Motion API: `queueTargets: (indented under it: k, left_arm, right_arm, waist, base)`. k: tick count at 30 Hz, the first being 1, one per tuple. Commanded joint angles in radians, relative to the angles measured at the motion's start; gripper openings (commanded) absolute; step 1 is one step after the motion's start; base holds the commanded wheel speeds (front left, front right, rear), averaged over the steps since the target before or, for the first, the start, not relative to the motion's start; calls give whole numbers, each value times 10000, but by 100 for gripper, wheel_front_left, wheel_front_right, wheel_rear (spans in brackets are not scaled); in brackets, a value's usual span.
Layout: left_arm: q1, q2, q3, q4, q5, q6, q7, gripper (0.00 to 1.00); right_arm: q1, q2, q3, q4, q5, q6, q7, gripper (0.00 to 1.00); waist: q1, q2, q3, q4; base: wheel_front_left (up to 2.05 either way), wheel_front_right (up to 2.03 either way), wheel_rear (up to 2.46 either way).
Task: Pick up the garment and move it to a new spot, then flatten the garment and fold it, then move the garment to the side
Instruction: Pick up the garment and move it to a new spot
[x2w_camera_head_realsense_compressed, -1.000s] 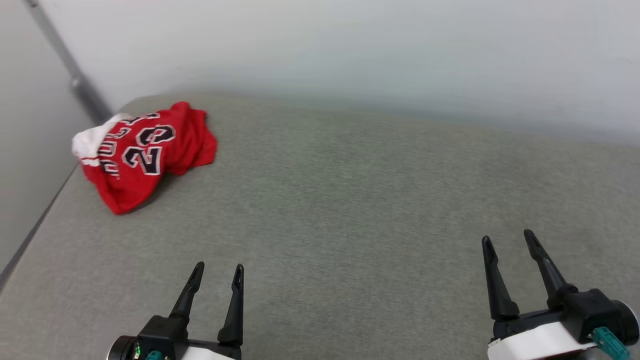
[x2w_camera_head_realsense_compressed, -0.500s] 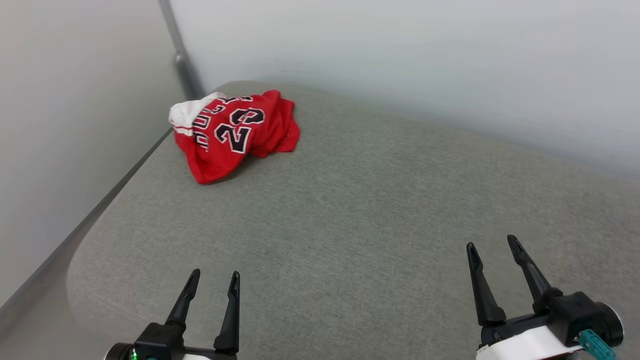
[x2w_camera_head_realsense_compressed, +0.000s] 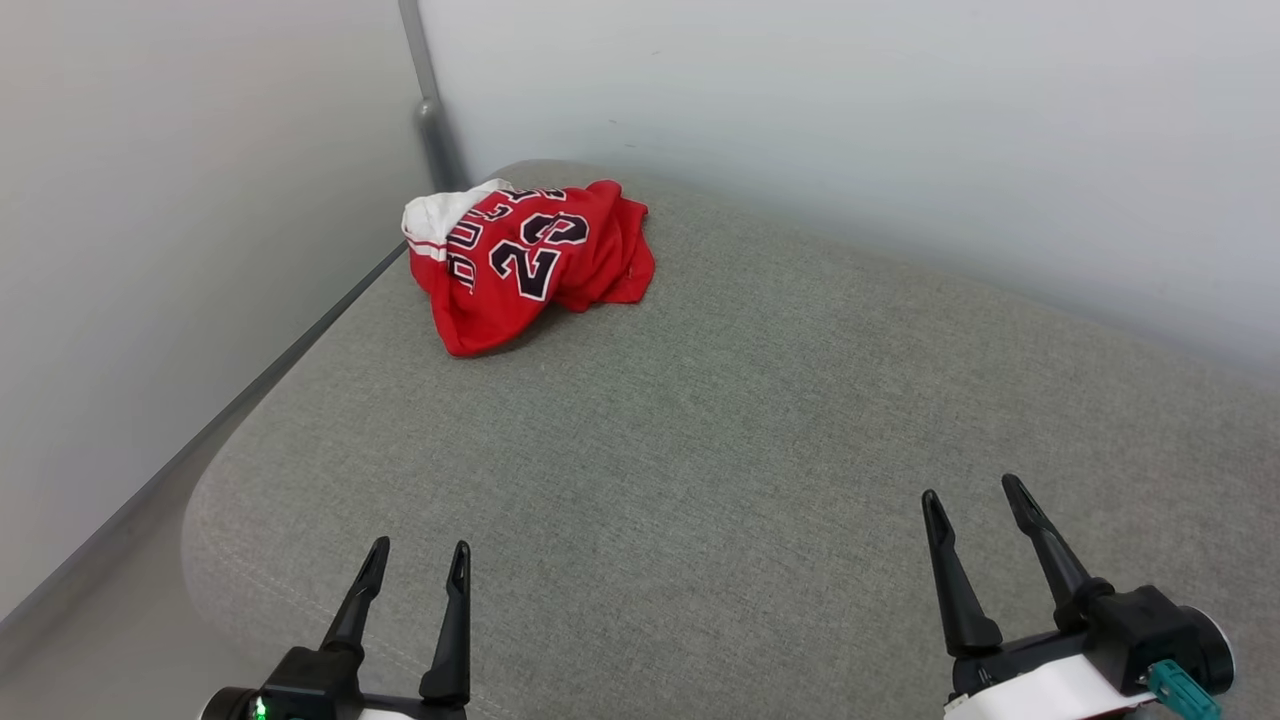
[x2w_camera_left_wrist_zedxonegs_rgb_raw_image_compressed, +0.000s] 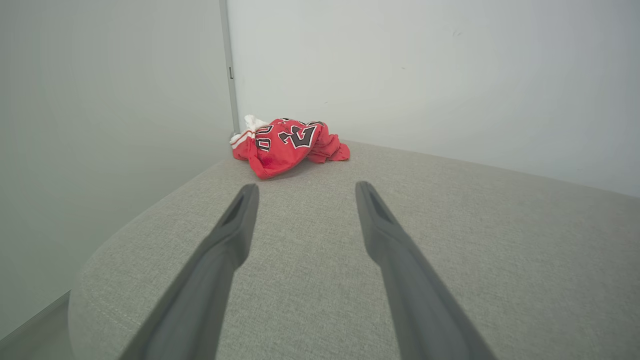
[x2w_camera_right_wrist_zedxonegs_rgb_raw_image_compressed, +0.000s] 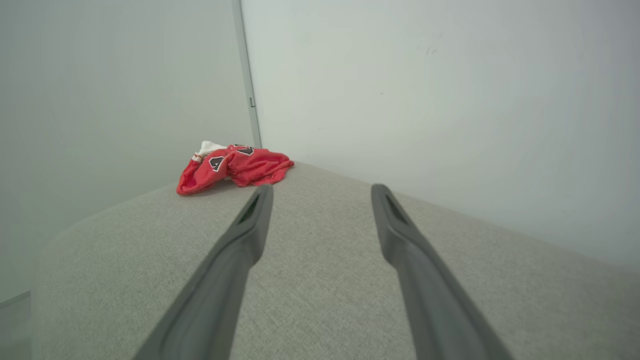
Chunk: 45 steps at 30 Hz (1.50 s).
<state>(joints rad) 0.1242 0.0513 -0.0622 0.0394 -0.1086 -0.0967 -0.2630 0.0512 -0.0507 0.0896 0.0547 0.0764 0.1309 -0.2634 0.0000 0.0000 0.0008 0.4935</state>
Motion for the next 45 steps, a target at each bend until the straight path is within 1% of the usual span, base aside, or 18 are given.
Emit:
queueTargets:
  k: [1,9,14,16,19,23,26,28,30,33,36,40,41,42,43,45]
  left_arm:
    - [93,-13,-2,6,24,7,-28,100]
    - [42,-13,103,-113,49,78,-28,100]
    - [-127,-12,245,-86,-28,85,-28,100]
    - [-314,-15,282,-138,58,38,-28,100]
    - [-761,5,672,-112,-121,3,-28,100]
    - [-1709,415,1037,280,-106,-150,-28,100]
    - [-2697,1215,1096,928,-276,-253,-23,100]
    - [-3590,1877,1013,1373,-482,-304,174,100]
    - [-4532,2638,1064,1660,-886,-319,487,100]
    - [-5832,3807,655,2049,-1974,-327,1319,100]
    - [-6989,5081,59,2399,-3260,-330,2428,100]
    - [-8208,6408,-998,2957,-4994,-329,4258,100]
    - [-8387,6783,-1415,3074,-5246,-331,4806,100]
    - [-8548,7053,-1809,3183,-5655,-330,5448,100]
    - [-8706,7208,-2117,3275,-6152,-322,6082,100]
    - [-9119,7640,-2587,3377,-7041,-323,7090,100]
  right_arm:
    - [75,9,16,20,18,-3,-21,100]
    - [82,9,-3,13,20,-3,-21,100]
    - [-19,9,-29,-86,-102,-3,-21,100]
    - [-113,9,-43,-138,-250,-5,-21,100]
    - [-291,8,-102,-286,-499,-3,-21,100]
    - [-544,8,-158,-463,-1022,-3,-21,100]
    - [-757,5,-234,-702,-1489,-5,-21,100]
    - [-871,-4,-328,-898,-1746,-5,12,100]
    - [-1033,-79,-352,-1168,-1969,-5,114,100]
    - [-1182,-149,-513,-1633,-2243,-5,337,100]
    - [-1248,-275,-481,-2083,-2348,-3,538,100]
    - [-1380,-435,-527,-2602,-2424,-5,733,100]
    - [-1389,-458,-537,-2691,-2431,-5,771,100]
    - [-1383,-470,-517,-2773,-2455,-5,795,100]
    - [-1381,-471,-508,-2851,-2483,-5,837,100]
    - [-1420,-511,-463,-2976,-2534,-5,857,100]
  waist:
    - [0,0,-4,2]
    - [0,0,59,-66]
    - [0,0,298,-126]
    - [0,0,472,-174]
    - [0,0,888,-269]
    - [0,0,1630,-488]
    - [0,0,2296,-659]
    - [0,0,2742,-753]
    - [0,0,3218,-882]
    - [0,0,3849,-1049]
    - [0,0,4433,-1274]
    - [0,0,5125,-1555]
    - [0,0,5278,-1629]
    - [0,0,5406,-1699]
    - [0,0,5523,-1769]
    - [0,0,5764,-1917]
  base:
    - [0,0,0]
    - [0,0,0]
    - [0,0,0]
    - [0,0,0]
    - [0,0,0]
    - [0,0,0]
    - [0,0,0]
    - [0,0,0]
    - [0,0,0]
    - [0,0,0]
    - [0,0,0]
    - [0,0,0]
    - [0,0,0]
    - [0,0,0]
    - [0,0,0]
    - [0,0,0]
